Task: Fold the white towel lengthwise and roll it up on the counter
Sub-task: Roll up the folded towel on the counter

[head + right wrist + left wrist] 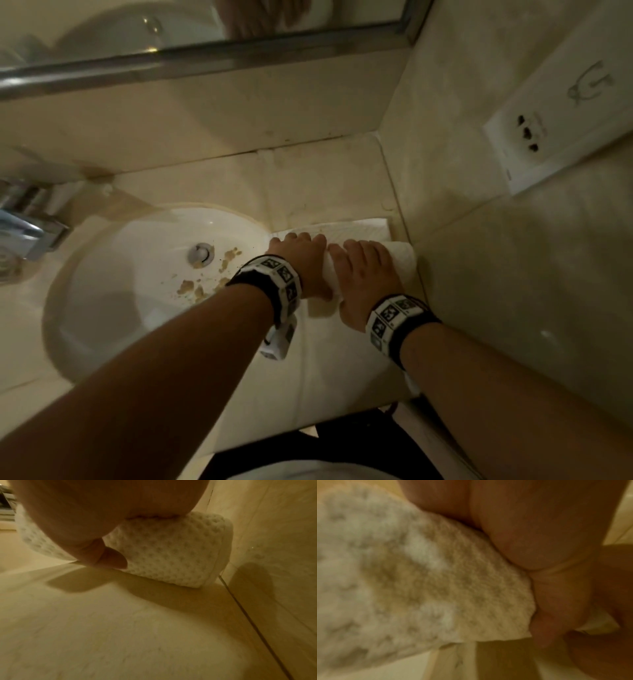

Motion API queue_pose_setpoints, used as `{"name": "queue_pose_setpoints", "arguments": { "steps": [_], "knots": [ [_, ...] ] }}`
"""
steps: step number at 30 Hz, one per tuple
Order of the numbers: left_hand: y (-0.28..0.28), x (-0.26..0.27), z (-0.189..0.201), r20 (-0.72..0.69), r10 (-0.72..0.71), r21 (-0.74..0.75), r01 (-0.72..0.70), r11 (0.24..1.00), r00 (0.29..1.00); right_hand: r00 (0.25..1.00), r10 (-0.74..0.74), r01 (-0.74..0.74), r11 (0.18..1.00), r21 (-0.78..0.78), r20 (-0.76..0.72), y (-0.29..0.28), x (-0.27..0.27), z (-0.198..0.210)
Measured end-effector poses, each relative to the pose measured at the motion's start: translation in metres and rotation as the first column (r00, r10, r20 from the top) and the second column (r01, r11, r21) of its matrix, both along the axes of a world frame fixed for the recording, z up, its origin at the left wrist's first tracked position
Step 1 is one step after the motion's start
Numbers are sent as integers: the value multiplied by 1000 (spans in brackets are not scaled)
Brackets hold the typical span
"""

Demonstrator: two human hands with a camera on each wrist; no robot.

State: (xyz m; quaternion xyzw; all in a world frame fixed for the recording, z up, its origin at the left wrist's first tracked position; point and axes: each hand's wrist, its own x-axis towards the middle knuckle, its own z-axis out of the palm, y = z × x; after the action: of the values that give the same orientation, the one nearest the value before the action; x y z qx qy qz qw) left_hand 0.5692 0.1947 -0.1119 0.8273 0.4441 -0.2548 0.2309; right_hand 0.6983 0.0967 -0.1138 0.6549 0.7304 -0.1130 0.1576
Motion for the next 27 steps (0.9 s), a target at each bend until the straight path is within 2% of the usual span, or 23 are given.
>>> {"name": "queue_pose_setpoints", "arguments": {
  "steps": [3, 7, 9, 11, 14, 16, 18, 19, 20, 21, 22, 23, 24, 25, 26, 27],
  "knots": [
    [-7, -1, 3, 14, 29, 71, -30, 997, 999, 1000, 19, -19, 999, -26, 20, 14, 0, 0],
    [-44, -8, -6, 68, -4, 356, -20, 934, 998, 999, -10, 10, 1000, 7, -36, 32, 1, 2],
    [-56, -10, -12, 87, 28, 408, -61, 911, 996, 998, -13, 13, 1000, -9, -64, 40, 1, 4],
    [-50, -6, -11, 80, 73, 370, -98, 924, 994, 998, -9, 5, 998, -66, -66, 53, 2, 6],
    [-13, -1, -4, 80, 61, 277, -81, 957, 995, 997, -14, 0, 985, -174, -78, 83, 8, 4],
    [6, -10, 2, 164, 77, 231, -115, 966, 983, 996, -13, -8, 974, -227, -90, 98, 11, 5],
    [11, -28, 4, 312, 220, 177, -284, 942, 924, 996, -4, -18, 972, -232, -92, 102, 13, 3],
    [9, -40, -2, 396, 344, 158, -432, 888, 852, 996, -2, -18, 974, -227, -88, 101, 14, 1],
    [5, -53, -9, 462, 487, 125, -598, 791, 741, 996, -1, -18, 976, -217, -89, 98, 15, 0],
    [-1, -66, -16, 496, 650, 24, -757, 654, 577, 996, 6, -25, 979, -204, -94, 95, 14, -1],
    [-7, -76, -22, 457, 813, -188, -854, 485, 361, 995, 15, -34, 981, -191, -101, 91, 14, -1],
    [-15, -84, -28, 327, 934, -463, -837, 292, 145, 994, 20, -39, 983, -178, -105, 88, 15, -1],
    [-24, -88, -31, 137, 991, -696, -711, 103, 9, 994, 26, -43, 985, -165, -105, 84, 14, 0],
    [-33, -90, -32, -23, 999, -842, -538, -45, -47, 995, 32, -47, 986, -158, -99, 80, 13, 2],
    [-39, -90, -36, -110, 991, -908, -398, -130, -73, 995, 35, -50, 986, -156, -95, 75, 11, 3],
    [-45, -89, -37, -146, 982, -935, -309, -176, -119, 995, 41, -56, 985, -166, -90, 70, 8, 3]
  ]
}}
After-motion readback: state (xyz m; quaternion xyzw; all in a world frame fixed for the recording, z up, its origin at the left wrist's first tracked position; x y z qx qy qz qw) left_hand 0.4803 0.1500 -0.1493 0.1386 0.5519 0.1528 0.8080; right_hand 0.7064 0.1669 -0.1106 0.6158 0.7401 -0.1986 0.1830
